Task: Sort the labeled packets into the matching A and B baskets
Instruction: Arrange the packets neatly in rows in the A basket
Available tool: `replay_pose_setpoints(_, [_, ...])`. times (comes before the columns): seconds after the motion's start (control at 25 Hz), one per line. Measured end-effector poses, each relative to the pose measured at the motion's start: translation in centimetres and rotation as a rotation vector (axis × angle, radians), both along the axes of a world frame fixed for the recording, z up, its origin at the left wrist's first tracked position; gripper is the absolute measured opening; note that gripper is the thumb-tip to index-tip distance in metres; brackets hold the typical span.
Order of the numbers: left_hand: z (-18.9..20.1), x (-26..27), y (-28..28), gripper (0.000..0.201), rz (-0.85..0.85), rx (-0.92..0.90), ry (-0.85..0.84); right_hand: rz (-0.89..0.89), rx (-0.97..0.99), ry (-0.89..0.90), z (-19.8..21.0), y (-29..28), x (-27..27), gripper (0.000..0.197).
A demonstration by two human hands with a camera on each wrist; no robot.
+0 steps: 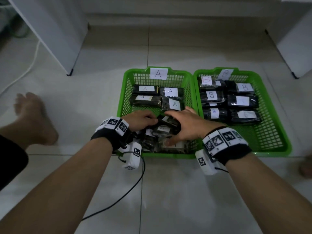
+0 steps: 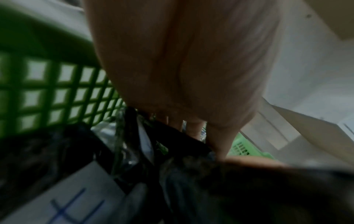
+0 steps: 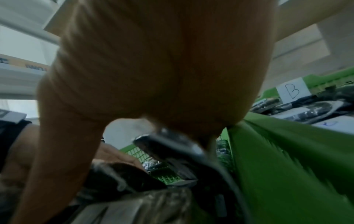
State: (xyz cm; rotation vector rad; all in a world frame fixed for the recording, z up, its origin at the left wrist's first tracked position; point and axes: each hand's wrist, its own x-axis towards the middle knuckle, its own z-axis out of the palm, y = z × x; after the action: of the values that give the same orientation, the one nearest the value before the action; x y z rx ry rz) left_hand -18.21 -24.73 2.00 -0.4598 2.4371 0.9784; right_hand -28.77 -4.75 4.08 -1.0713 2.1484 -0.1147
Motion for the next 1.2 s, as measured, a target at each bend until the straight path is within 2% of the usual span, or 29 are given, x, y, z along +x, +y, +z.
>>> replay_pose_setpoints(0.04, [-0.2, 0.1, 0.0, 0.029, -0.003, 0.008, -0.011, -0.090, -0.084, -0.077, 0.0, 0.1, -0.1, 0.116])
replay_pose_setpoints(0.12, [0.1, 0.0, 0.2, 0.032, -0.022, -0.006, -0.014, -0.262, -0.295, -0.226, 0.6, 0.5, -0.5, 0.078])
replay_pose_setpoints(0.16, [0.4, -0.1, 0.4, 0.032, -0.035, -0.021, -0.018, -0.298, -0.366, -0.245, 0.8, 0.7, -0.8, 0.061])
replay_pose_setpoints(0.2, [0.3, -0.2, 0.4, 0.031, -0.034, -0.032, -0.028, -0.302, -0.373, -0.247, 0.9, 0.8, -0.9, 0.052])
replay_pose_setpoints(0.36, [0.2, -0.4, 0.6, 0.030, -0.021, -0.036, -0.051, -0.144, -0.166, -0.187, 0.6, 0.4, -0.7, 0.068])
replay_pose_setpoints(0.4, [0.4, -0.4, 0.7, 0.030, -0.010, -0.025, -0.056, -0.128, -0.168, -0.180, 0.5, 0.3, -0.8, 0.067])
replay_pose_setpoints(0.52, [0.5, -0.5, 0.9, 0.034, -0.032, 0.055, -0.076, -0.258, -0.322, -0.240, 0.8, 0.6, -0.9, 0.046])
replay_pose_setpoints(0.6, [0.5, -0.2, 0.8, 0.043, 0.047, 0.225, -0.059, -0.356, -0.423, -0.263, 0.8, 0.8, -0.8, 0.026])
replay_pose_setpoints(0.64, [0.7, 0.0, 0.6, 0.049, 0.132, 0.333, -0.053, -0.372, -0.445, -0.274, 0.9, 0.9, -0.7, 0.022])
replay_pose_setpoints(0.72, [1.6, 0.1, 0.8, 0.056, 0.146, 0.406, -0.050, -0.345, -0.431, -0.280, 1.0, 1.1, -0.6, 0.033])
replay_pose_setpoints(0.76, [1.9, 0.0, 0.7, 0.052, 0.061, 0.341, -0.038, -0.313, -0.410, -0.276, 0.9, 1.2, -0.7, 0.044])
replay_pose_setpoints(0.84, [2.0, -0.2, 0.9, 0.027, -0.087, 0.171, -0.014, -0.270, -0.404, -0.214, 0.9, 1.2, -0.5, 0.059])
replay_pose_setpoints(0.92, [1.8, -0.4, 0.8, 0.011, -0.136, 0.060, 0.015, -0.267, -0.459, -0.077, 1.1, 1.3, 0.1, 0.055])
replay_pose_setpoints(0.96, [1.7, -0.3, 0.9, 0.010, -0.123, 0.062, 0.019, -0.246, -0.465, -0.023, 1.3, 1.4, 0.4, 0.048])
replay_pose_setpoints(1.04, [1.8, -0.1, 1.1, 0.010, -0.106, 0.081, 0.002, -0.163, -0.360, 0.032, 2.1, 1.6, 1.2, 0.037])
replay_pose_setpoints(1.2, [2.2, -0.4, 1.0, 0.035, -0.120, 0.053, -0.022, -0.082, -0.161, 0.102, 2.8, 1.6, 2.3, 0.036])
